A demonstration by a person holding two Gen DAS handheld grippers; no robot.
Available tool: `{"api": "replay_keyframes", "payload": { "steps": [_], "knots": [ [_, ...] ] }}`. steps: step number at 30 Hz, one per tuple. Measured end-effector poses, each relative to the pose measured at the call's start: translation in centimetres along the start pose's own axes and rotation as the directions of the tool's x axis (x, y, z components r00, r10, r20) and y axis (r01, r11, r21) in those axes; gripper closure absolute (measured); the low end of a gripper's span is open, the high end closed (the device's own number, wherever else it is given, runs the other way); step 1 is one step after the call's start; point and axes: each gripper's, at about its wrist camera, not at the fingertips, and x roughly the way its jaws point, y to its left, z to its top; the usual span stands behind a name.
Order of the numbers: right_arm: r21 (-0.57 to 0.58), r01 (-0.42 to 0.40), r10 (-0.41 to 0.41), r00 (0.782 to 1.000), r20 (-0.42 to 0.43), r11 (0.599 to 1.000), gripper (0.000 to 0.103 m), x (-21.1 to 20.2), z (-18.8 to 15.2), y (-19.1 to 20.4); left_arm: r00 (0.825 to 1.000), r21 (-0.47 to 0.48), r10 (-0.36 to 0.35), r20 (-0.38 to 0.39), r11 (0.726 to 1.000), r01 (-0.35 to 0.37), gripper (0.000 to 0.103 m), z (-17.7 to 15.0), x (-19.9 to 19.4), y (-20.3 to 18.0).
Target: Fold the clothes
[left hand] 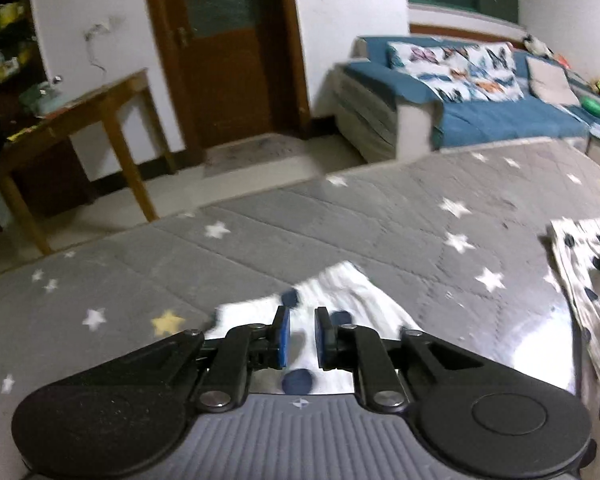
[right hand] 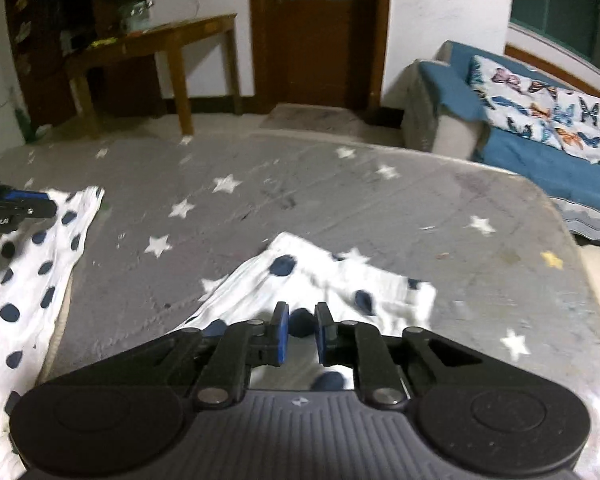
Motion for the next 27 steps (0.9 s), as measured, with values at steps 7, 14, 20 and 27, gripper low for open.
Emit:
{"api": "replay_keyframes", "payload": {
  "steps": [7, 14, 20, 27],
  "knots": [
    [-0.041, 0.001, 0.000, 1.000, 0.025, 0.999, 0.088, 1.8, 1.1, 1.3, 1.000, 0.085, 0.006, 0.029, 0.996, -0.009, 0.090, 0.5, 2.3, -1.9],
    [-0.068, 0.024, -0.020, 0.997, 0.069, 0.997, 0.087, 3.2, 2.1, 1.6, 0.996, 0.073, 0.041, 0.083, 0.996, -0.047, 0.090, 1.7, 4.3, -3.2],
    [-0.078, 0.020, -0.013, 0.997, 0.082, 0.997, 0.076, 1.5, 1.6, 1.7, 0.995, 0.043, 0.054, 0.087, 0.997, -0.057, 0.087, 1.2, 3.3, -3.1],
    [-0.136, -0.040, 0.049, 0.997, 0.059, 0.990, 0.070, -2.7, -1.4, 4.2, 0.998, 0.024, 0.009, 0.070, 1.000, -0.010, 0.087, -0.8, -1.1, -3.2]
  ]
}}
